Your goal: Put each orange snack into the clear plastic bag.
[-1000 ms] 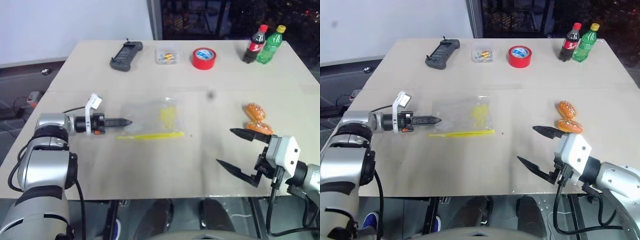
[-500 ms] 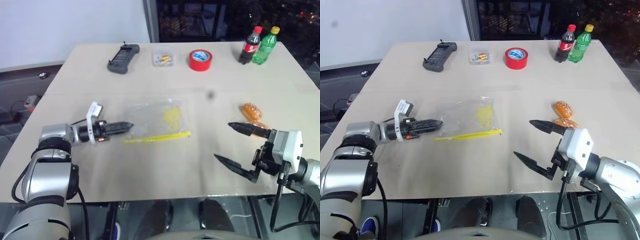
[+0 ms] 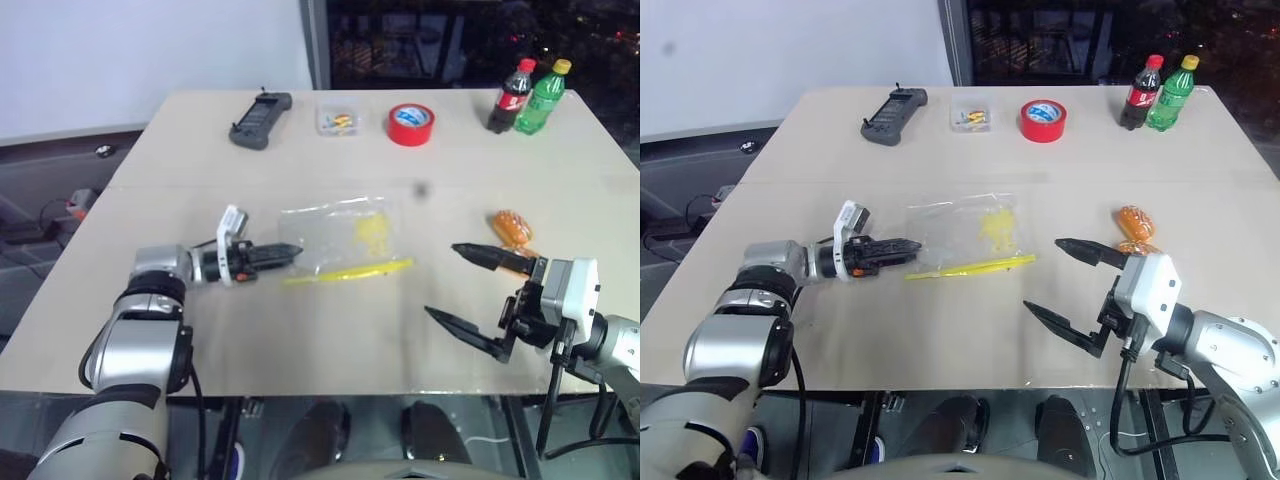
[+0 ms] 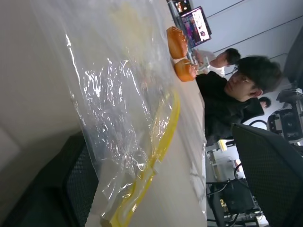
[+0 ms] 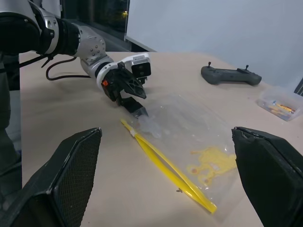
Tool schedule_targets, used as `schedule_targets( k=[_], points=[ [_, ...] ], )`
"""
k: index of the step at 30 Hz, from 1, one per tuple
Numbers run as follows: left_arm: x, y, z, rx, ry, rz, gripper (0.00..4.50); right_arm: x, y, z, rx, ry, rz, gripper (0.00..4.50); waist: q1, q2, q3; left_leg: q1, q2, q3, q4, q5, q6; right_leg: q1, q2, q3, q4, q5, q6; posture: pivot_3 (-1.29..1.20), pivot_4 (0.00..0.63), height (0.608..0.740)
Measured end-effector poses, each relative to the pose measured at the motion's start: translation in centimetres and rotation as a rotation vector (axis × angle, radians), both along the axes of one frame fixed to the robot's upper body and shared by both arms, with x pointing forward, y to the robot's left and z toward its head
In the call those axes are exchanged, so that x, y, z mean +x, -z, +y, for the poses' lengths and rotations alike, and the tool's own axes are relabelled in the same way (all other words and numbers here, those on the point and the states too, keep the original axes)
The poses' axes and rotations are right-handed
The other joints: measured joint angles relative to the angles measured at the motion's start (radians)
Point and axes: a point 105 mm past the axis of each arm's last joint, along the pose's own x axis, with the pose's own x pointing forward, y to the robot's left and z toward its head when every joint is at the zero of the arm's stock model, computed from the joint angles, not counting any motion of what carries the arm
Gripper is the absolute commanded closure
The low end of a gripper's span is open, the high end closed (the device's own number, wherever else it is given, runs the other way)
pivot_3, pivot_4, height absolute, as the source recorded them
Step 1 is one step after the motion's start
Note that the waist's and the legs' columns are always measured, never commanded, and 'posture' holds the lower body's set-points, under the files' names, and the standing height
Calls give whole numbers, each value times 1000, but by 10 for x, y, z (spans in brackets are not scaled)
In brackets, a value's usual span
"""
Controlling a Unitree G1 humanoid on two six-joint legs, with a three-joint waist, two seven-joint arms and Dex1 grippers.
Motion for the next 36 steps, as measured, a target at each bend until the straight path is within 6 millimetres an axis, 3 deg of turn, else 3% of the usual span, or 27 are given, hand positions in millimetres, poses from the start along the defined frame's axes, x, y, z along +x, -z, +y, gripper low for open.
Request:
schedule_targets(
  k=[3, 6, 9, 17, 23, 28, 36],
  points=[
    [-1, 8, -4, -24, -25, 35, 2828, 0, 2, -1, -1, 9, 2, 0, -4, 0, 0, 0, 0, 0, 0, 0, 0, 0, 0, 0, 0, 0, 0, 0, 150, 740],
    [-1, 4, -8, -63, -25, 51, 4359, 0, 2, -1, -2, 13, -2, 0, 3, 6, -5, 5, 0, 0, 0, 0, 0, 5, 0, 0, 0, 0, 0, 0, 150, 740],
    [0, 2, -10, -85, -40, 70, 4444, 1, 3, -1, -9, 24, -8, 0, 8, 6, -5, 15, 2, 0, -2, -1, 0, 15, 0, 0, -2, -4, 6, 0, 150, 740],
    [-12, -9, -19, -181, -24, 147, 4444, 8, 9, 8, -25, 61, -45, 0, 5, 4, -4, 11, 1, -1, -2, -1, 1, 12, 1, 0, -5, -1, 2, 0, 150, 740],
    [-24, -22, -30, -234, 17, 187, 4444, 26, 25, 19, -132, 111, -119, 0, 3, 0, -1, 5, 1, 0, -2, 1, -2, 5, 2, 1, -4, -1, 2, 0, 150, 740],
    [-28, -47, -33, -276, 38, 173, 4444, 54, 51, 30, -345, 152, -242, 0, -10, -2, 0, 3, 1, 0, -2, 1, -3, 2, 2, 2, -3, -1, 1, 0, 150, 740],
    [-35, -62, -39, -299, 53, 170, 4444, 89, 68, 53, -439, 174, -342, 0, -19, -2, 0, 0, 2, 1, -2, 1, -4, -2, 2, 3, -2, -1, 1, 0, 150, 740]
  ],
)
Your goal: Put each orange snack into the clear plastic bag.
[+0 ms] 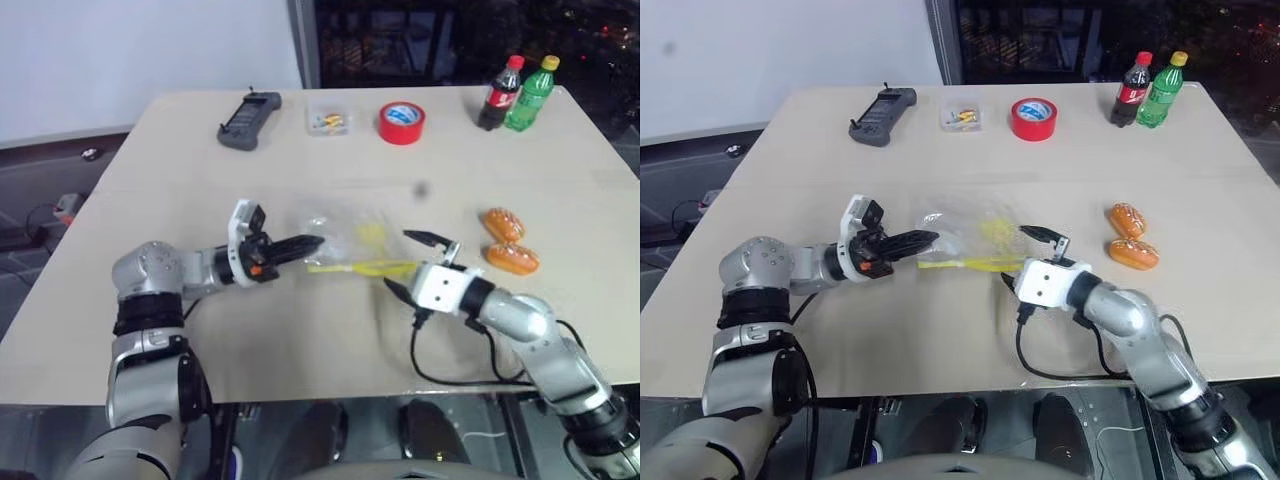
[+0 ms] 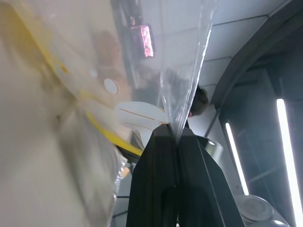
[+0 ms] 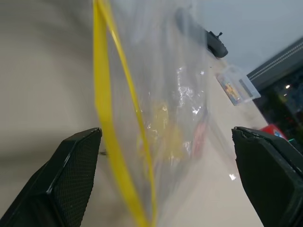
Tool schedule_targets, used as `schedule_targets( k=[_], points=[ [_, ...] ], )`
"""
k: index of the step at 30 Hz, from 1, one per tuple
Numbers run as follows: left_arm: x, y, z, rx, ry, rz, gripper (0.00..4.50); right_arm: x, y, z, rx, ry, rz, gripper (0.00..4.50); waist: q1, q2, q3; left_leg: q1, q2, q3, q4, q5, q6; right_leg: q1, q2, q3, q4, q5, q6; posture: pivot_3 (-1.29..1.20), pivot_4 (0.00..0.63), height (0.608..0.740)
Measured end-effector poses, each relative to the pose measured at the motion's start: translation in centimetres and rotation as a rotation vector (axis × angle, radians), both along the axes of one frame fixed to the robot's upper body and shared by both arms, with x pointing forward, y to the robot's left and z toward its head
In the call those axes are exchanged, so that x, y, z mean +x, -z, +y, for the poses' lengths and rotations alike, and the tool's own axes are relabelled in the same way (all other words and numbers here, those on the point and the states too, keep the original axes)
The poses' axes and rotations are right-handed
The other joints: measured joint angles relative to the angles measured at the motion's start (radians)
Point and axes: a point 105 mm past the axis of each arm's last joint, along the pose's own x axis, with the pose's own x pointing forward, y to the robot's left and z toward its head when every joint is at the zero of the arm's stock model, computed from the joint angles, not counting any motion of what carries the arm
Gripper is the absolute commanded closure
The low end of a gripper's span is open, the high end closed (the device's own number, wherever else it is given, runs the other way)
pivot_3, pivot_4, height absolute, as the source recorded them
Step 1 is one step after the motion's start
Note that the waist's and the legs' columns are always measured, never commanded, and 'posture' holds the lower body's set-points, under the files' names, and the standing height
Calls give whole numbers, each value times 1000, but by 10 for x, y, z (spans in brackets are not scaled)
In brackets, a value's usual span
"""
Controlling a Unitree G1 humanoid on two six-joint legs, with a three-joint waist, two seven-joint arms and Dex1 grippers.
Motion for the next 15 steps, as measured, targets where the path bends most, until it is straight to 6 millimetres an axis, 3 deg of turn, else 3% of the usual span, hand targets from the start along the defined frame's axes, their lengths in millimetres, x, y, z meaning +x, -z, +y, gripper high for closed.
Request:
schedule_targets(
  k=[5, 7, 10, 15],
  points=[
    [-2, -5, -1, -10, -2, -19, 4444, 5, 13, 18, 51, -9, 49, 0, 1, 0, 0, 0, 0, 0, 0, 0, 0, 0, 0, 1, 0, 0, 0, 0, 150, 740],
    [-2, -8, -1, -20, -7, -26, 4500, 8, 16, 21, 63, 4, 58, 523, 0, 0, 0, 0, 0, 0, 0, 0, 0, 0, 0, 1, 0, 0, 0, 0, 150, 740],
    [-3, -6, -1, -16, -12, -20, 4500, 11, 18, 21, 68, 17, 64, 1702, 0, 0, 0, 0, 0, 0, 0, 0, 0, 0, 0, 1, 0, 0, 0, 0, 150, 740],
    [-6, -6, -2, -17, -16, -20, 4500, 15, 16, 26, 129, 49, 82, 4231, -2, 0, 0, 0, 0, 0, 0, 0, 0, 0, 0, 2, 0, 0, 0, 0, 150, 740]
  ],
)
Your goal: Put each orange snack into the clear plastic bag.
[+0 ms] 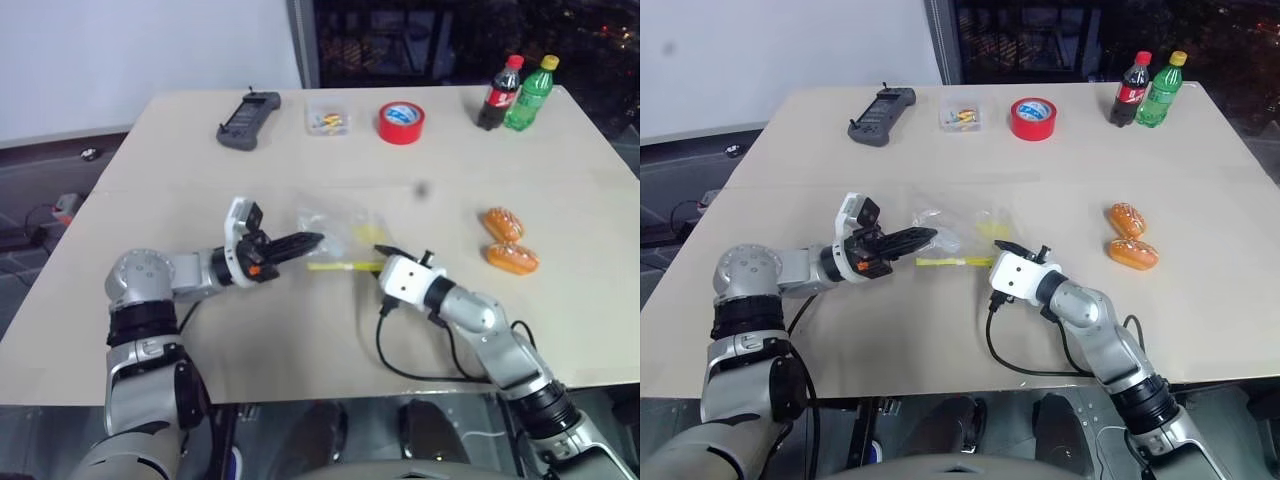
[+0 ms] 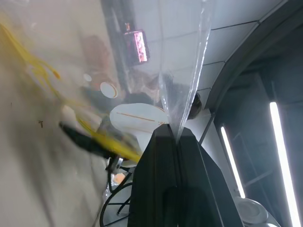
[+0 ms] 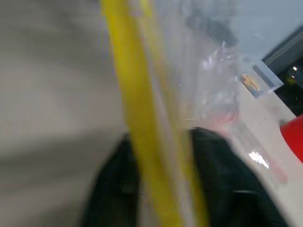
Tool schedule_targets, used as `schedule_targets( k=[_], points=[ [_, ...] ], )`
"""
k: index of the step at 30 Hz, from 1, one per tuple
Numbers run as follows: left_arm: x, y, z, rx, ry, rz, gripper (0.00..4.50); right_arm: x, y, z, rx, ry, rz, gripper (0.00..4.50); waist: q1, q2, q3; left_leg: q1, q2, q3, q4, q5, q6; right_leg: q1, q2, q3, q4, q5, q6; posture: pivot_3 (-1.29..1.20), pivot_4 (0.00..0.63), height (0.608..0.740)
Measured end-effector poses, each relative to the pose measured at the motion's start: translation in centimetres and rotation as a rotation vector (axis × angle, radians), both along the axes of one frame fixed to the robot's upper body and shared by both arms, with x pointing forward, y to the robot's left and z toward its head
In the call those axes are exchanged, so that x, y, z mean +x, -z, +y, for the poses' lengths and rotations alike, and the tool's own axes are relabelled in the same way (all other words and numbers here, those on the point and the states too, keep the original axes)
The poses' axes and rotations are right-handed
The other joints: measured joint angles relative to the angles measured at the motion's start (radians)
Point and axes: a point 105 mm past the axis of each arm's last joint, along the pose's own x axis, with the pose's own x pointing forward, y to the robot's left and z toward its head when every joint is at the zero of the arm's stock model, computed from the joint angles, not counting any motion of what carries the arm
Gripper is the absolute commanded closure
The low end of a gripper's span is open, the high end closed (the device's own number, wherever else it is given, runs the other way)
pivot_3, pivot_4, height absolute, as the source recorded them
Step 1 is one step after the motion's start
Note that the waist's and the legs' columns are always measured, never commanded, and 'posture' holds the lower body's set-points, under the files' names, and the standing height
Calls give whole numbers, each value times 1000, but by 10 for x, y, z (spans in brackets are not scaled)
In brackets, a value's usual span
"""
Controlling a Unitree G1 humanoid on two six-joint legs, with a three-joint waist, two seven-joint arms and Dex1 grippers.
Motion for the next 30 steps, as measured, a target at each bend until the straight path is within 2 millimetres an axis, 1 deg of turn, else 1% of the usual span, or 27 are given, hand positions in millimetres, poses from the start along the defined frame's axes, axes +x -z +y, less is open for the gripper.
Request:
schedule_targets(
  k=[1, 6, 7, 8, 9, 10, 11, 12, 13, 14, 16, 17, 19, 20, 21, 22, 23, 27, 30],
  points=[
    [0, -1, 0, 0, -2, -1, 4500, 2, 0, -1, 4, 12, 5, 4458, 0, 0, 0, 0, 0, 0, 0, 0, 0, 0, 0, 0, 0, 0, 0, 0, 150, 740],
    [2, -5, 4, 40, -44, -47, 4500, 14, -12, -15, 29, 63, -4, 4458, 1, 0, 0, 0, 0, 0, 0, 0, 0, 0, 0, 0, 0, 0, 0, 0, 150, 740],
    [4, -5, 5, 93, -93, -108, 4500, 18, -17, -18, 17, 68, -5, 4458, -1, 0, 0, 0, 0, 1, 0, 0, 0, 0, 0, 1, 0, 0, 0, 0, 150, 740],
    [6, -5, 7, 131, -131, -148, 3972, 22, -21, -22, 6, 77, -11, 4500, -1, 0, 0, 0, 0, 1, 0, 0, 0, 0, -1, 1, 0, 0, 0, 0, 150, 740],
    [8, -4, 10, 189, -178, -205, 3741, 27, -27, -28, -13, 94, -18, 4500, -3, 0, 0, 0, 0, 1, 0, 0, 0, 0, -3, 2, 0, 1, -1, 0, 150, 740],
    [7, -4, 12, 239, -197, -243, 3263, 32, -34, -35, -25, 112, -29, 4500, -2, 0, 1, 0, 0, 2, -1, 0, 0, 0, -4, 2, -1, 1, -1, 0, 150, 740],
    [6, -2, 16, 325, -222, -307, 2852, 38, -42, -40, -42, 127, -37, 4500, -3, 0, 1, 0, 1, 2, -1, 0, 0, 0, -4, 2, -1, 1, -1, 0, 150, 740],
    [5, -2, 17, 436, -234, -395, 2305, 46, -52, -47, -57, 150, -50, 4500, -3, 0, 1, 0, 1, 2, -2, 0, 0, 0, -4, 3, -1, 1, -2, 0, 150, 740],
    [4, -3, 17, 481, -237, -445, 1867, 49, -57, -49, -56, 160, -54, 4500, -1, 0, 1, 0, 1, 2, -2, 0, 0, 0, -4, 4, -2, 1, -2, 0, 150, 740],
    [3, -3, 16, 597, -249, -567, 1360, 55, -64, -49, -59, 162, -51, 4500, 0, 1, 1, 0, 1, 2, -3, 0, 0, 0, -4, 4, -3, 1, -2, 0, 150, 740],
    [-2, 0, 14, 789, -240, -776, 427, 61, -71, -48, -71, 161, -37, 4500, -1, 1, 1, 0, 1, 3, -5, 0, 0, 0, -5, 6, -4, 1, -2, 0, 150, 740],
    [-5, 2, 12, 867, -225, -874, 427, 63, -72, -49, -79, 165, -29, 4500, 0, 1, 1, 0, 1, 4, -6, 0, 0, 0, -5, 6, -5, 1, -3, 0, 150, 740],
    [-12, 4, 1, 1015, -189, -1132, 427, 71, -70, -53, -104, 185, 10, 4500, 6, 1, 2, -1, 1, 4, -6, 0, 0, -1, -5, 6, -6, 1, -3, 0, 150, 740],
    [-14, 2, -8, 1054, -175, -1249, 427, 74, -68, -53, -112, 188, 29, 4500, 8, 1, 2, -2, 1, 4, -6, 0, 0, -1, -5, 5, -6, 1, -3, 0, 150, 740],
    [-16, 0, -14, 1073, -171, -1329, 427, 75, -68, -52, -115, 188, 39, 4500, 11, 1, 3, -3, 1, 3, -6, 0, 0, -1, -5, 5, -6, 1, -3, 0, 150, 740],
    [-15, -6, -25, 1106, -183, -1458, 427, 78, -69, -48, -123, 186, 50, 4500, 11, 2, 3, -3, 1, 3, -6, 0, 0, -2, -5, 5, -6, 2, -3, 0, 150, 740],
    [-14, -8, -27, 1113, -191, -1483, 427, 78, -69, -47, -124, 185, 50, 4500, 11, 2, 3, -3, 1, 3, -6, 0, 0, -2, -5, 4, -6, 2, -3, 0, 150, 740],
    [-4, -29, -41, 1199, -314, -1707, 427, 81, -74, -38, -125, 184, 66, 4500, 6, 2, 3, -3, 1, 3, -6, 0, 0, -2, -4, 2, -5, 2, -3, 0, 150, 740],
    [-1, -32, -46, 1255, -356, -1796, 427, 83, -74, -35, -123, 195, 82, 4500, 2, 2, 3, -4, 1, 4, -6, 0, 0, -4, -3, 2, -5, 2, -2, 0, 150, 740]
  ],
)
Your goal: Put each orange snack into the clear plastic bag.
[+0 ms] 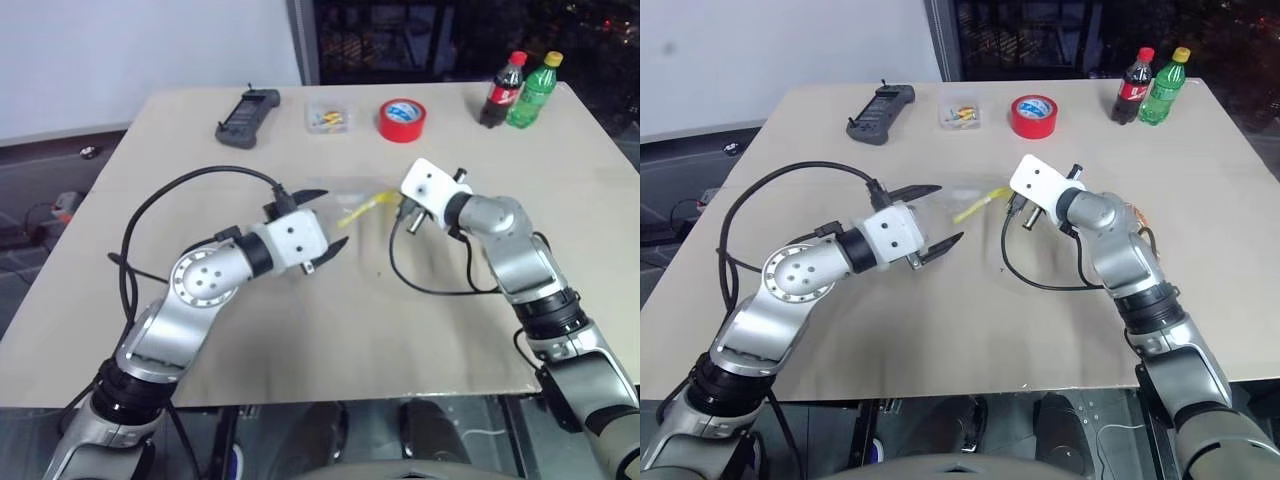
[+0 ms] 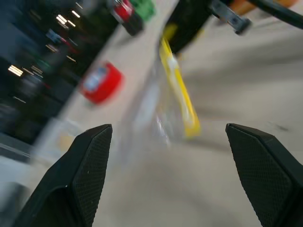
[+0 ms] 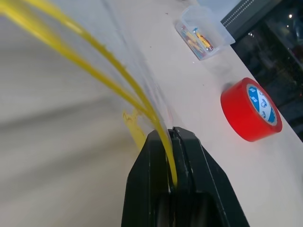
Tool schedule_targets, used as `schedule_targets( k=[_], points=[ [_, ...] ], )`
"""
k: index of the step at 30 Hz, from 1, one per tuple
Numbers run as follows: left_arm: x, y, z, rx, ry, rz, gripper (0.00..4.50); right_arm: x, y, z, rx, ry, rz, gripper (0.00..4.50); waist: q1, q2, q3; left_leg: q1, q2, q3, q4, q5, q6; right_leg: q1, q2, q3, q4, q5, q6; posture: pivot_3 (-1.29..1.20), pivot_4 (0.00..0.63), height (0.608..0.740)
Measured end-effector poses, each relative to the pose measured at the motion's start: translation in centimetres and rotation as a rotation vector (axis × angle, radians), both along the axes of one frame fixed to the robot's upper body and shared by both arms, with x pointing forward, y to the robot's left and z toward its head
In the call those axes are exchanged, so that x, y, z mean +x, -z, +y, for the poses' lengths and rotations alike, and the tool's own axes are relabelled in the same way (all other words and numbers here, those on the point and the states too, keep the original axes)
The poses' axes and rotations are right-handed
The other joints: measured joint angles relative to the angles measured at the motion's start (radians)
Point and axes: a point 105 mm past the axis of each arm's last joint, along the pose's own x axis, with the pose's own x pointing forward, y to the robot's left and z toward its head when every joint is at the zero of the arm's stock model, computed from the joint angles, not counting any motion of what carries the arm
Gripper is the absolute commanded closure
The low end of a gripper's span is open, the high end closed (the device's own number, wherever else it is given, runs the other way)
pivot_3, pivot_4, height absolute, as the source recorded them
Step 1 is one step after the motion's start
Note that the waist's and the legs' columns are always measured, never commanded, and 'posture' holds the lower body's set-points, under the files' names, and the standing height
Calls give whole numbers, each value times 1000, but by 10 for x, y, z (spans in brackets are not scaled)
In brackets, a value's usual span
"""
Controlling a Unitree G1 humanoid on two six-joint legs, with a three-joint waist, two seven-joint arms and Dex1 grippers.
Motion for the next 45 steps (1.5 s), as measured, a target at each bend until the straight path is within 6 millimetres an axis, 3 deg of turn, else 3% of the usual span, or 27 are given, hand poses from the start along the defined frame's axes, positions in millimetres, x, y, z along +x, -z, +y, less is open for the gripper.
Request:
schedule_targets(
  k=[5, 7, 8, 11, 15, 17, 29, 33, 38, 41, 42, 45],
  points=[
    [11, -3, -14, 49, -6, -96, 427, -3, 3, 22, 18, -32, 31, 4500, 1, 0, 0, 0, 0, 0, 1, 0, 0, 0, 2, 0, 1, 0, 0, 0, 150, 740],
    [14, 0, -15, 57, -14, -101, 427, -3, 4, 21, 19, -22, 39, 4500, 2, 0, 0, -1, 0, 0, 1, 0, 0, 0, 2, -1, 1, 0, 0, 0, 150, 740],
    [16, 2, -14, 63, -22, -99, 925, -3, 4, 21, 18, -18, 42, 4500, 2, 0, 0, -1, 0, 0, 1, 0, 0, 0, 2, -1, 1, 0, 0, 0, 150, 740],
    [17, 3, -15, 60, -25, -98, 1781, -3, 4, 21, 18, -14, 43, 4500, 1, 0, 0, -1, 0, 0, 1, 0, 0, 0, 2, -1, 1, 0, 0, 0, 150, 740],
    [18, 4, -14, 81, -37, -108, 3717, -3, 2, 20, 18, -7, 39, 4500, 0, 0, 0, -1, 0, 0, 1, 0, 0, 0, 3, -1, 1, 0, 0, 0, 150, 740],
    [19, 6, -12, 92, -44, -104, 4410, -3, 2, 20, 18, -3, 41, 4500, 1, 0, 0, -1, 0, -1, 1, 0, 0, 0, 3, -1, 1, 0, 0, 0, 150, 740],
    [23, 10, -11, 118, -60, -118, 4410, -5, -1, 19, 8, -9, 34, 4500, 1, 0, 0, -1, 0, -1, 2, 0, 0, 0, 3, -1, 1, 0, 0, 0, 150, 740],
    [24, 10, -14, 64, -55, -96, 4500, -5, -3, 18, 6, -16, 13, 3178, 0, 0, 0, -1, 0, -1, 2, 0, 0, 0, 3, -1, 2, 0, 0, 0, 150, 740],
    [28, 18, -10, -76, -40, 43, 4500, -25, -9, 5, 87, -28, 39, 3178, 5, 0, 0, -3, 0, -2, 3, 0, 0, 0, 2, -3, 1, 0, 0, 0, 150, 740],
    [31, 20, -5, -119, -55, 96, 4500, -38, -8, -13, 188, 15, 106, 3975, 5, 0, 0, -3, -1, -3, 4, 0, 0, 0, 2, -3, 1, 0, 0, 0, 150, 740],
    [31, 21, -5, -129, -52, 108, 4500, -43, -8, -18, 233, 29, 136, 4455, 5, 0, 0, -3, -1, -3, 4, 0, 0, 0, 2, -3, 1, 0, 0, 0, 150, 740],
    [31, 21, -6, -158, -46, 136, 4500, -56, -7, -22, 367, 42, 224, 4489, -1, 0, 0, -2, 0, -2, 4, 0, 0, 0, 0, -2, 2, 0, 0, 0, 150, 740]
  ],
)
